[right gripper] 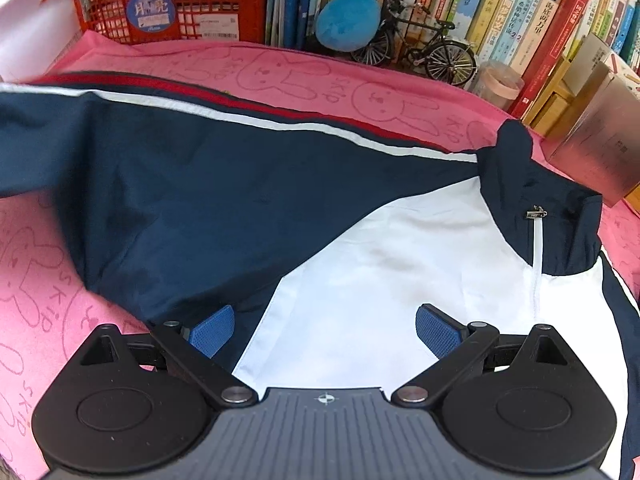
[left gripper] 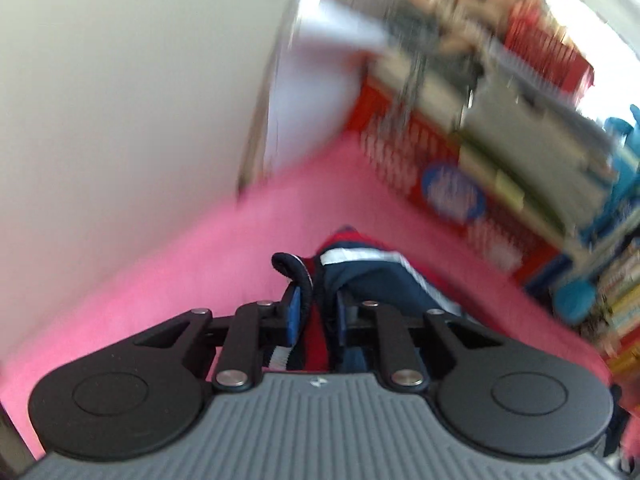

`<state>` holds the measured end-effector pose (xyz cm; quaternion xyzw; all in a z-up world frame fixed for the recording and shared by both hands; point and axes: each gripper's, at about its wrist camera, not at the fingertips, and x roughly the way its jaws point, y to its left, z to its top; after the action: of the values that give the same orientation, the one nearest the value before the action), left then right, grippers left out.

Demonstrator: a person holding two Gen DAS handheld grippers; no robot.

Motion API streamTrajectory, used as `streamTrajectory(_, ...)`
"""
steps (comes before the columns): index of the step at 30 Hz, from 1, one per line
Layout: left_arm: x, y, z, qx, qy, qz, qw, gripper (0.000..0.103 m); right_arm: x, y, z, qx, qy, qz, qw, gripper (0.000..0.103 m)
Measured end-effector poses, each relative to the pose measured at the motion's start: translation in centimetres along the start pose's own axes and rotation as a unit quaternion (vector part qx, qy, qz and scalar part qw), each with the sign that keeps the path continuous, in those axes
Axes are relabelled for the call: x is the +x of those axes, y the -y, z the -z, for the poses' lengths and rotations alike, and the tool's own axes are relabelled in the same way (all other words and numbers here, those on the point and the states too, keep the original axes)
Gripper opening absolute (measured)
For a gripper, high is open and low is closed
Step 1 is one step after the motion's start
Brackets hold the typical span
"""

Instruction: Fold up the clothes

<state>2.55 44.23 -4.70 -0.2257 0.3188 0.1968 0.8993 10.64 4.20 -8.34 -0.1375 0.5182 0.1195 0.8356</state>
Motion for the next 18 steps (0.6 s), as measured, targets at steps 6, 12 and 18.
streamTrajectory(6,4.2,2.8,-2.8,0.15,0.01,-0.052,0.9873,0.02,0.9,-0.9,-1.6,-0.003,0.022,-0.026,0.999,0.098)
streamTrajectory(12,10.7,3.4,0.7,0.241,-0.078,-0.13,0.9586,0.032,2.5,-4.1,-4.0,-0.007,0.051,-0.099,0.994,0.097)
streamTrajectory(18,10.9,2.8,0.8,0.244,-0.077,-0.132,0.9577,0.044,5.2,-9.1,-4.7,-0.075,0.05,-0.105,0.99,0.101)
